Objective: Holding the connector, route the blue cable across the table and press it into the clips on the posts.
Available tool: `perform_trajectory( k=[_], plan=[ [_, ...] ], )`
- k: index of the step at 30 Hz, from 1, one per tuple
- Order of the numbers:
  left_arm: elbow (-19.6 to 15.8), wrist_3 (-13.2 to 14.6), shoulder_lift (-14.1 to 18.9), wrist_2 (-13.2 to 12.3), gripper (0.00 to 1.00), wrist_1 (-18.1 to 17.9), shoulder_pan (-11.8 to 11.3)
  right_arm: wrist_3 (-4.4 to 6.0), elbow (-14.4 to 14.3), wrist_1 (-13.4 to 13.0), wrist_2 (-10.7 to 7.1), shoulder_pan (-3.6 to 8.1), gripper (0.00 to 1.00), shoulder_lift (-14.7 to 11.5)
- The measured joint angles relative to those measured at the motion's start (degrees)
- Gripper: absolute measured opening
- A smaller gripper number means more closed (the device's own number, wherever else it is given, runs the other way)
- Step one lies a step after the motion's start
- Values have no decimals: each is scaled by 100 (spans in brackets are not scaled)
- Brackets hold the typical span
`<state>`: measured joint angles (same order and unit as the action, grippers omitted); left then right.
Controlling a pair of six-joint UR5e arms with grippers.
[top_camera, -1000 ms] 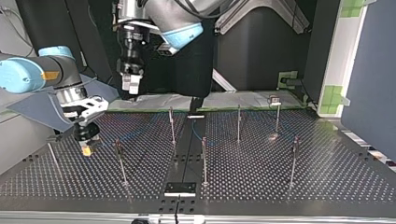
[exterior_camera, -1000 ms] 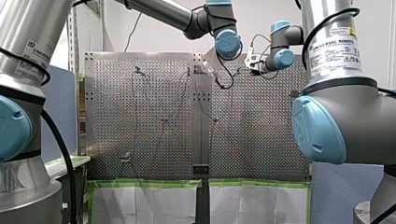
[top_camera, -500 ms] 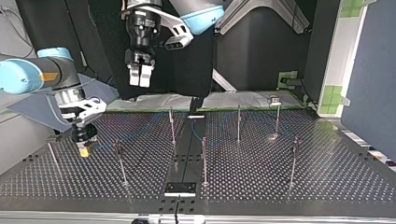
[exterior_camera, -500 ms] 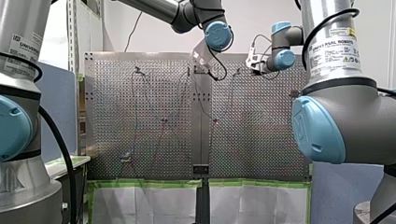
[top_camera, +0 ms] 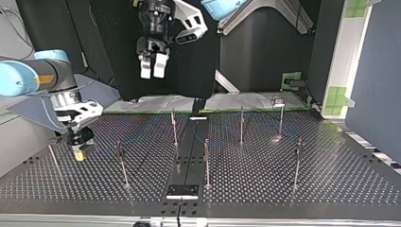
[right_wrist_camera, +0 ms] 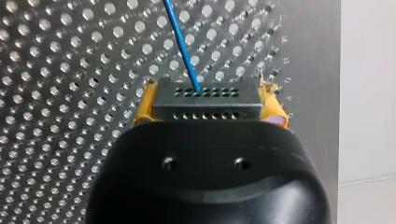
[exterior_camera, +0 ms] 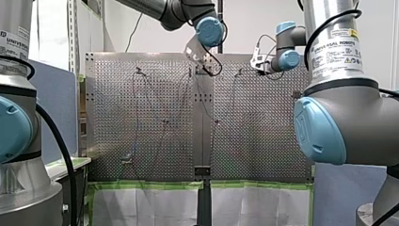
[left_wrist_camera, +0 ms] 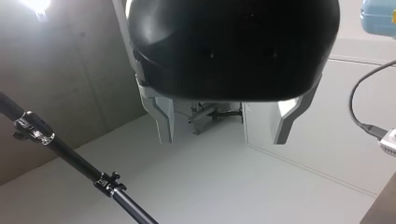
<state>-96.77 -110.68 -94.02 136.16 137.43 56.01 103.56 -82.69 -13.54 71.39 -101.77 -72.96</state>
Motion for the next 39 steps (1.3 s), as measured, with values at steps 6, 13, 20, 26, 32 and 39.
perform_trajectory(
  k=[6, 13, 20, 26, 32, 39],
  plan=[
    [-256, -1, 9, -4, 100, -255, 0, 30, 6, -16, -22, 40, 0, 15],
    [-591, 7, 9, 1, 100, -584, 0, 28, 6, -17, -54, 43, 0, 29],
    [-942, 6, 11, 2, 100, -707, 0, 17, 6, -14, -60, 45, 0, 33],
    [-1217, 4, 11, 4, 100, -712, 0, 1, 4, -7, -60, 44, 0, 40],
    [-1564, -167, 11, 3, 100, -871, -19, -2, 4, -3, -60, 44, 0, 41],
    [-1905, -390, 9, 24, 100, -1192, -35, -7, 3, 6, -60, 27, 0, 42]
  ],
)
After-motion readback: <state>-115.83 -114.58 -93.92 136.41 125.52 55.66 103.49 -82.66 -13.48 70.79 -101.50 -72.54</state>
